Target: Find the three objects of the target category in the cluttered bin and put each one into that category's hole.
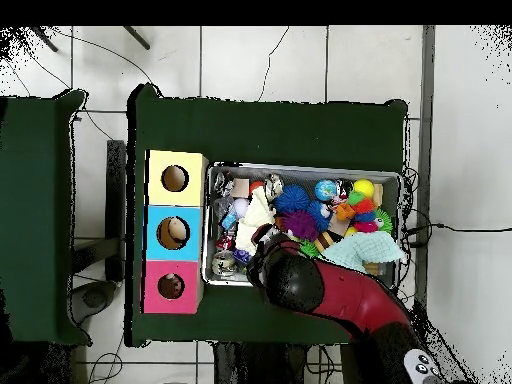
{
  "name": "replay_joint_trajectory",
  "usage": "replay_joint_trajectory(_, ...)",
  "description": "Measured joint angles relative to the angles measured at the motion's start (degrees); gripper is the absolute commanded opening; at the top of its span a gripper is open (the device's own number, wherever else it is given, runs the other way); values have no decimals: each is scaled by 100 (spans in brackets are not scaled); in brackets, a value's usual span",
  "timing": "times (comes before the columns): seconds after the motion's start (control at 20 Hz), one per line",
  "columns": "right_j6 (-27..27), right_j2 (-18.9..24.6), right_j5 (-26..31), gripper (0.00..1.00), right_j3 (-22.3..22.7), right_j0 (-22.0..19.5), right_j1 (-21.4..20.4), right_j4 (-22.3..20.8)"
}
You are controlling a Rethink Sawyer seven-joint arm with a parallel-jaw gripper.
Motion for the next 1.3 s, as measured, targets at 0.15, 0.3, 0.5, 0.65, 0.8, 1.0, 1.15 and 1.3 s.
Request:
replay_joint_trajectory(0.15, 0, 167, 1, 0, -66, -167, 78, -186)
replay_joint_trajectory(0.3, 0, 271, 0, 0, -110, -265, 144, -323)
replay_joint_trajectory(0.5, 0, 418, 1, 0, -146, -359, 233, -486)
replay_joint_trajectory(0.65, 0, 516, 0, 0, -160, -416, 308, -585)
replay_joint_trajectory(0.8, 0, 635, 1, 0, -160, -486, 360, -661)
replay_joint_trajectory(1.0, 0, 803, 1, 0, -168, -613, 386, -715)
replay_joint_trajectory(1.15, 0, 820, 76, 0, -222, -656, 352, -773)
replay_joint_trajectory(1.3, 0, 821, 381, 0, -364, -690, 225, -947)
